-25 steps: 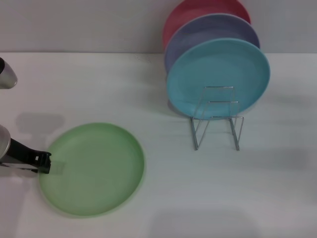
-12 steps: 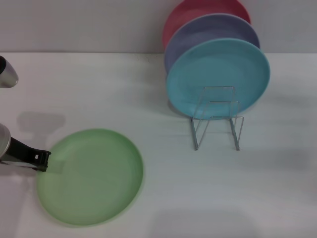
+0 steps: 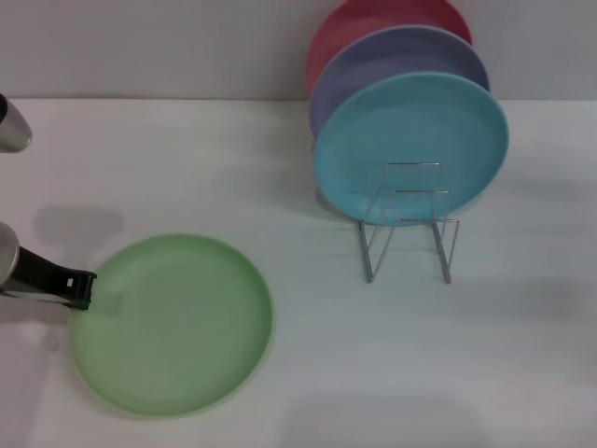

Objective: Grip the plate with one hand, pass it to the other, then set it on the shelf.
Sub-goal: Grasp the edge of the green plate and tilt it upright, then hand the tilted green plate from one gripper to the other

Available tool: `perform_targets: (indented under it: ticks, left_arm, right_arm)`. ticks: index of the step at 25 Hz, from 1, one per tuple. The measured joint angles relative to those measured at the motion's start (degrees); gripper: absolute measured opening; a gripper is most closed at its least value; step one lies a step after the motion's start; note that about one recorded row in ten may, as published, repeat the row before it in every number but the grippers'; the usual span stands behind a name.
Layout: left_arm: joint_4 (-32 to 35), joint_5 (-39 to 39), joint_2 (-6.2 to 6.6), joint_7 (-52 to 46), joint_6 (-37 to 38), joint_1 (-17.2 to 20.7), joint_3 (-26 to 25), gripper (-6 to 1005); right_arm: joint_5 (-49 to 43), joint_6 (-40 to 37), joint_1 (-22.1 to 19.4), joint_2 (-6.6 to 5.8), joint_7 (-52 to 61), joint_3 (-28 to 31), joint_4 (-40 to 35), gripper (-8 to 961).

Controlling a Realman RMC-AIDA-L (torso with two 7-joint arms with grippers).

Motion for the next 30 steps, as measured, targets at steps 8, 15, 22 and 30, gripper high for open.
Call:
perform_targets:
  ticks: [8, 15, 22, 30]
  left_arm:
    - [-4.84, -1.37, -0.02, 1.39, 0.16, 0.26, -3.57, 32]
    - [-8.04, -2.5, -0.26, 2.0, 9.08, 2.76, -3.62, 31]
    - [-8.3, -9.71, -0.29, 6.84, 23.46, 6.84, -2.65, 31]
    - [-7.02, -17.6, -0.31, 14.53, 46.12, 13.85, 4.64, 31]
  right_arm:
    - [0.07, 0.0, 0.21, -0.04, -0.2, 0.0, 0.0, 565]
    - [0.08, 0.02, 0.46, -0.16, -0.12, -0.22, 0.0, 565]
    - [0.08, 0.12, 0.77, -0.27, -0.13, -0.47, 0.0, 565]
    - [-0.16, 0.51, 0.97, -0.27, -0.23, -0.46, 0.0, 565]
